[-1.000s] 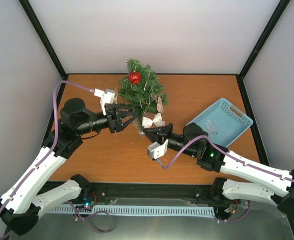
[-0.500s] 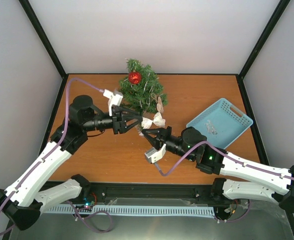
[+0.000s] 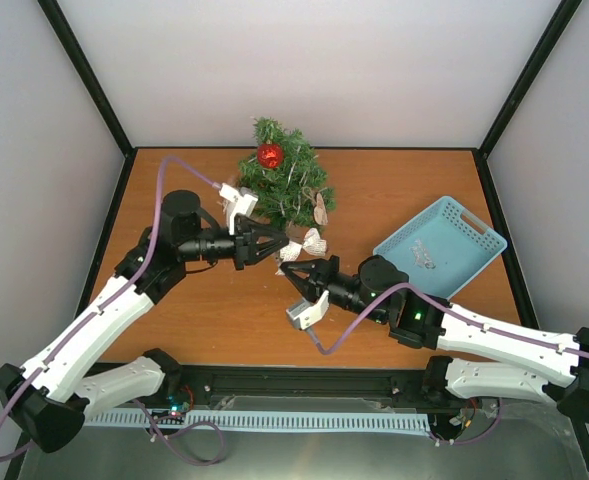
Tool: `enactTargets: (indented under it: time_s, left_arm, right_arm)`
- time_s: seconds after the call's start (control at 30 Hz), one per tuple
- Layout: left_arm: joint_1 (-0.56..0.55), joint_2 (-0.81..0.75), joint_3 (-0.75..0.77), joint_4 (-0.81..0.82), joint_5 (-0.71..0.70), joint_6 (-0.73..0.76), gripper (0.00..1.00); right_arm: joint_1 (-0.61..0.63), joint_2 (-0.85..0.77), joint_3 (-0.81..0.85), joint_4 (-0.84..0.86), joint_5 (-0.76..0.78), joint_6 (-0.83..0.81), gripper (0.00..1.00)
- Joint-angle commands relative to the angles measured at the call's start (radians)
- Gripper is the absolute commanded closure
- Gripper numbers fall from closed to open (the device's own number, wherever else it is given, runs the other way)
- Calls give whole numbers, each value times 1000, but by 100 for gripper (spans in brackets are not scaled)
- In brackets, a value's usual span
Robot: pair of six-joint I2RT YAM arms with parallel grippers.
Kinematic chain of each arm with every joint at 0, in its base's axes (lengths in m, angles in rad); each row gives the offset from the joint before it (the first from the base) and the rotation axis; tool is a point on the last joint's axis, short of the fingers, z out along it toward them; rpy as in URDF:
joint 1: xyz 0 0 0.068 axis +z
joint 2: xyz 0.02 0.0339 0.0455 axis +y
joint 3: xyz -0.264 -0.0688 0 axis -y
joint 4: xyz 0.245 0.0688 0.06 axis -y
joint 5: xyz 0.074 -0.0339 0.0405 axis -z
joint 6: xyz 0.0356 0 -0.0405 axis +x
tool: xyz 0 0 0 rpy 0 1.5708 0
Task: Decorate the small christmas tree
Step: Hang the decoration item on the Christmas tree.
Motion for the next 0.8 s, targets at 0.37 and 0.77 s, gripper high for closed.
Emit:
enactTargets:
  time_s: [0.37,0.77]
  left_arm:
    - [24,-92,-64,5,-126,318,99]
    - [400,-13,-48,-134,96,533,100]
  right_arm:
    - [13,-146,-20,-131,-4,286,40]
    - [13,-438,-119,-191,17,442,2]
